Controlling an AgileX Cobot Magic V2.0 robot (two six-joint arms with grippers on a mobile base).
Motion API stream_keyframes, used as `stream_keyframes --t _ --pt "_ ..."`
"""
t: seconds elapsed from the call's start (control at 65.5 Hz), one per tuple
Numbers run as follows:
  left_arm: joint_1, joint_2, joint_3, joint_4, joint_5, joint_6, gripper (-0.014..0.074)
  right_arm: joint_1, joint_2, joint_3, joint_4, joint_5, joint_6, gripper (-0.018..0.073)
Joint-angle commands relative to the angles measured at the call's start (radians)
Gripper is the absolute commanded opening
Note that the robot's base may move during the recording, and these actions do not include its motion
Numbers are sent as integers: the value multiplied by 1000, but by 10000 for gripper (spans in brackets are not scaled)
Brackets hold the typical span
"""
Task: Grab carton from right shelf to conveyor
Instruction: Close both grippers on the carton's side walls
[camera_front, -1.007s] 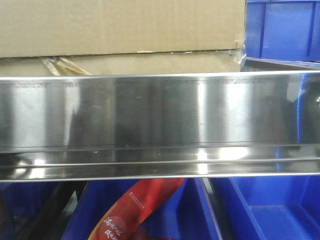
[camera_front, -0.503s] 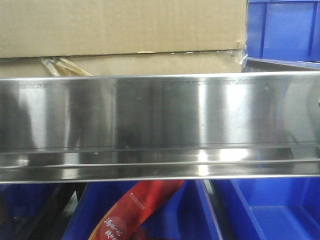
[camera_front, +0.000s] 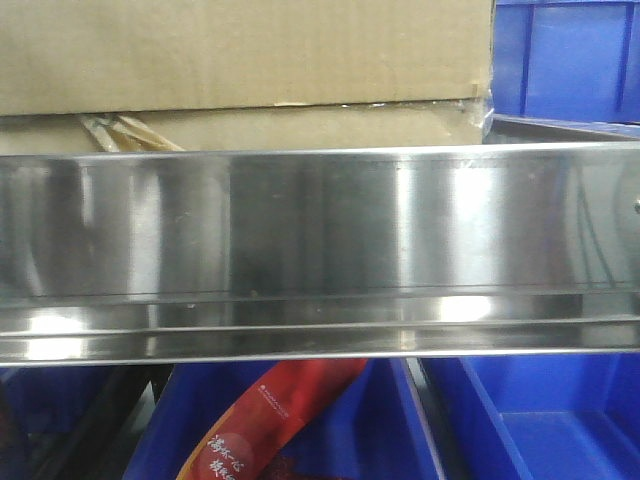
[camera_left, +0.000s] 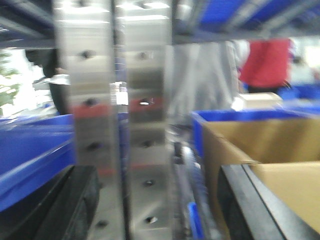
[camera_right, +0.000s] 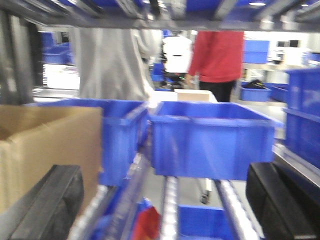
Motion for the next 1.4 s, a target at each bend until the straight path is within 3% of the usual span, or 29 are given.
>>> stream_keyframes --t 0.0,0.122,0.259,0.397,0.641,0.824,0.976,1.175,1.388 --pt "-69 43 -57 -97 26 147 407 51 48 -66 -1 16 -7 559" --pt "-185 132 -134 -173 94 188 407 135 137 -166 1 83 -7 559" --pt "-307 272 -223 -178 152 188 407 225 266 -278 1 150 -7 559" --pt "-359 409 -313 -200 152 176 407 265 406 -425 7 250 -7 559" --pt "-359 712 -644 -191 295 35 407 271 706 -824 13 529 -7 559" --pt "-359 962 -922 -8 569 -243 402 296 919 -1098 13 721 6 559" --pt "-359 1138 -1139 120 773 -356 402 296 1080 -1297 -18 862 87 559" --pt "-355 1278 -1257 218 802 -382 402 296 1222 -1424 -38 928 114 559" --pt "-284 1345 -1257 174 802 -383 402 296 1315 -1431 -40 937 119 559"
